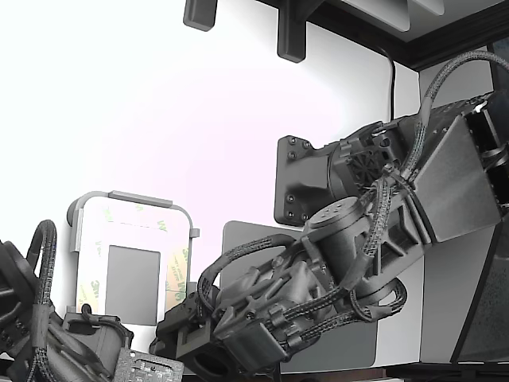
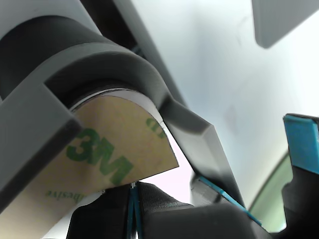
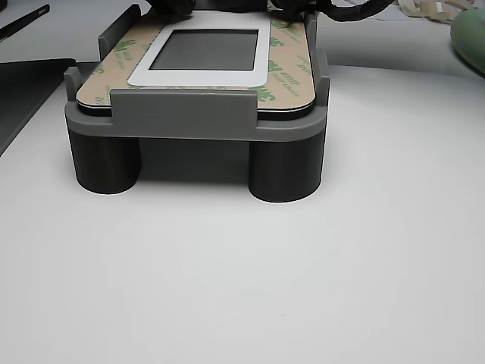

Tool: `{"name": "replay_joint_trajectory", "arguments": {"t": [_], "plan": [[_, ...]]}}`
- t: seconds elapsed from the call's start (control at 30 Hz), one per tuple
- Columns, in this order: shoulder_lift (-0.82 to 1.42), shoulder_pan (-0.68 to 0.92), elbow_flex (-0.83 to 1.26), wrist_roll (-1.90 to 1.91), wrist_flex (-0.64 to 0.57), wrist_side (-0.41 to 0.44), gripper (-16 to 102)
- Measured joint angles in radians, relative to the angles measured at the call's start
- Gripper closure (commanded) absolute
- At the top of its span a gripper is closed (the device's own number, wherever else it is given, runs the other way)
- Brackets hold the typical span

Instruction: Peel off protective film from adhesive tape.

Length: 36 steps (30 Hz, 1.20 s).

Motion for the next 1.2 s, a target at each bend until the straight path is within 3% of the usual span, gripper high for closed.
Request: {"name": "replay_joint_trajectory", "arguments": {"t": [0.4, 1.2], "plan": [[0.014, 0.0, 0.003, -0.011, 0.009, 0.009, 97], [0.051, -0.031, 0.103, -0.034, -0.089, -0.023, 96]]}}
